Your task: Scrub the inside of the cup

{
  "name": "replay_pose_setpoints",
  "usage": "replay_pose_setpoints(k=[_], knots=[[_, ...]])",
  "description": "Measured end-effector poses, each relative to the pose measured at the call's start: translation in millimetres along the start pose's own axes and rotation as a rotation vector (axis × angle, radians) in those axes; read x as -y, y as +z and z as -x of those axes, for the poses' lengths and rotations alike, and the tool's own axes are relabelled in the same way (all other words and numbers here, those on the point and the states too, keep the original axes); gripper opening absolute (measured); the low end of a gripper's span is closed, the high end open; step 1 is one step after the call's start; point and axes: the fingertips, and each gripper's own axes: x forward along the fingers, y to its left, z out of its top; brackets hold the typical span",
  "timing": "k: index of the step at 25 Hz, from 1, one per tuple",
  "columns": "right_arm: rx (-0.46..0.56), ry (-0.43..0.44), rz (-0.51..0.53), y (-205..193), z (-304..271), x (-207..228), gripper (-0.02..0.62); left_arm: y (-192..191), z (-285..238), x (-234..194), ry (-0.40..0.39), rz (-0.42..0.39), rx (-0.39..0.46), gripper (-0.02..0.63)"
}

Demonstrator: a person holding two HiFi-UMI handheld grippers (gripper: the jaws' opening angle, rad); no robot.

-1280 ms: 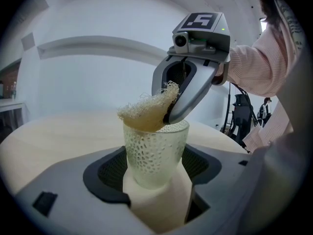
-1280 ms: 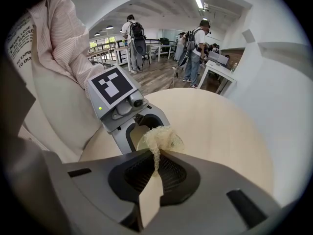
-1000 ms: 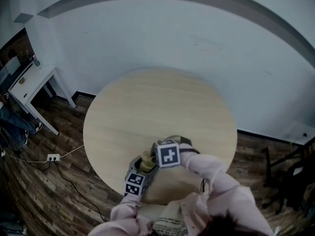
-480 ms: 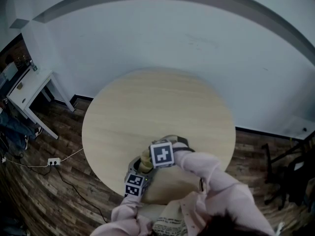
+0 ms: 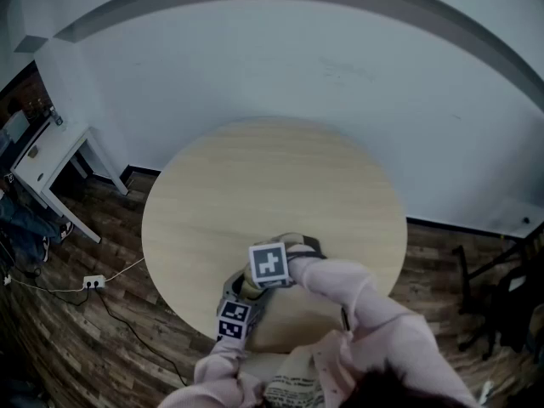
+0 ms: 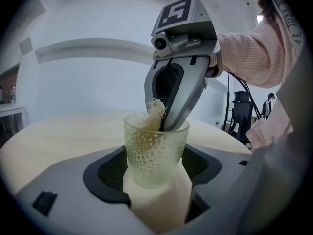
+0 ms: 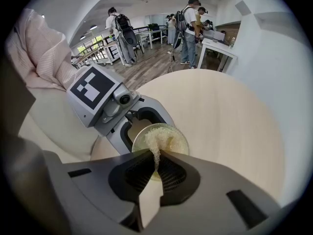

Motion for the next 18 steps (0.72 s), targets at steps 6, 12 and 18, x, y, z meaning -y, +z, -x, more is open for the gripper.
replay_pose_setpoints(k=[6, 12, 18], knots=[[-0.028, 0.007, -0.005, 4, -6, 5, 0.017, -1, 0, 0, -0.001, 0.001, -0.001, 0.354], [0.022, 0.056, -0.082, 9, -10, 12, 0.017, 0, 0, 0, 0.001, 0.003, 0.001, 0.354], [0.046, 0.113, -0.149, 12, -10, 9, 0.017, 0, -1, 0, 0.01, 0.006, -0.002, 0.354]])
